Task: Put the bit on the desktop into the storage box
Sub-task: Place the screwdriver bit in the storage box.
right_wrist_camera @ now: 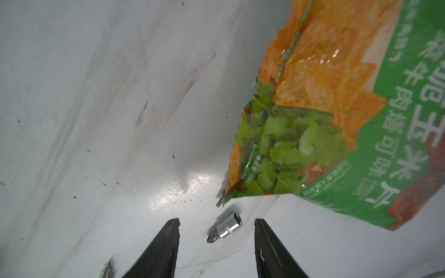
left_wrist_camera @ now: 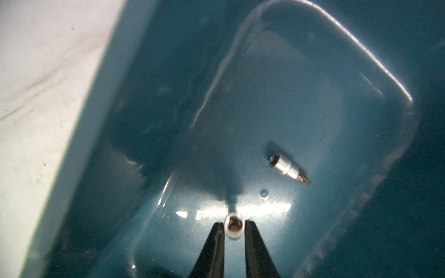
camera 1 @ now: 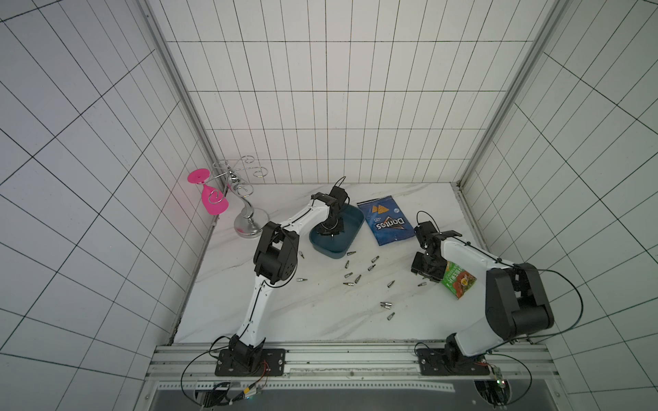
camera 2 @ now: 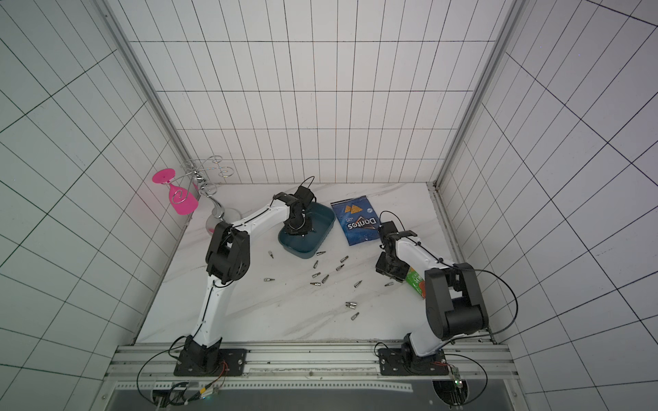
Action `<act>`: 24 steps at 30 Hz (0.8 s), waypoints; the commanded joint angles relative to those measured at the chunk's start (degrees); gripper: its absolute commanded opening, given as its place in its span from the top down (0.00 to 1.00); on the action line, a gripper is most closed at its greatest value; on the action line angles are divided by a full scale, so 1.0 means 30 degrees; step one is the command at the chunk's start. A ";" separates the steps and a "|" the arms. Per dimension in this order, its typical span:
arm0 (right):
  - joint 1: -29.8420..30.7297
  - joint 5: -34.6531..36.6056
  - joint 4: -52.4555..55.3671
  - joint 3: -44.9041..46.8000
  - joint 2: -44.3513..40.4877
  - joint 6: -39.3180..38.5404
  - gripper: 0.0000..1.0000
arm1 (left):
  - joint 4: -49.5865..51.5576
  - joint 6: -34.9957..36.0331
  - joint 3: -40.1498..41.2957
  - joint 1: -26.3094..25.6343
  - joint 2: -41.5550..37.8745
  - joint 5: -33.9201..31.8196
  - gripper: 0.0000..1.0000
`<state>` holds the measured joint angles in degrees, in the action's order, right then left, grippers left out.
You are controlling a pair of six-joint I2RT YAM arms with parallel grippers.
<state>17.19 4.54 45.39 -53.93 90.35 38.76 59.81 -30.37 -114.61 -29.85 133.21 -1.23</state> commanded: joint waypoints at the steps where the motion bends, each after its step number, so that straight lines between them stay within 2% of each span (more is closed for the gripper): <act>1: -0.0260 0.0494 -0.0120 -0.0040 0.0548 -0.0458 0.47 | 0.0043 0.0202 -0.0620 0.0077 0.0526 -0.0235 0.76; 7: -0.0409 0.0684 -0.0298 0.0106 0.0676 -0.0500 0.48 | 0.0131 0.0202 -0.0633 0.0051 0.0439 -0.0263 0.71; 14: -0.0865 0.0393 -0.0739 0.0238 0.1079 -0.0759 0.50 | 0.0145 0.0227 -0.0536 0.0018 -0.0866 -0.0480 0.63; 22: -0.1233 0.0160 -0.1474 0.0392 0.1603 -0.1198 0.64 | 0.0160 0.0251 0.0289 0.0220 -0.2393 -0.0949 0.60; 24: -0.1276 0.0129 -0.1721 0.0498 0.1680 -0.1261 0.65 | 0.0197 0.0252 0.0559 0.0281 -0.2699 -0.1049 0.59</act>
<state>14.17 4.75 41.34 -53.54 94.13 35.79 60.53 -29.93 -114.10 -29.47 128.22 -2.83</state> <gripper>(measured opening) 0.357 0.405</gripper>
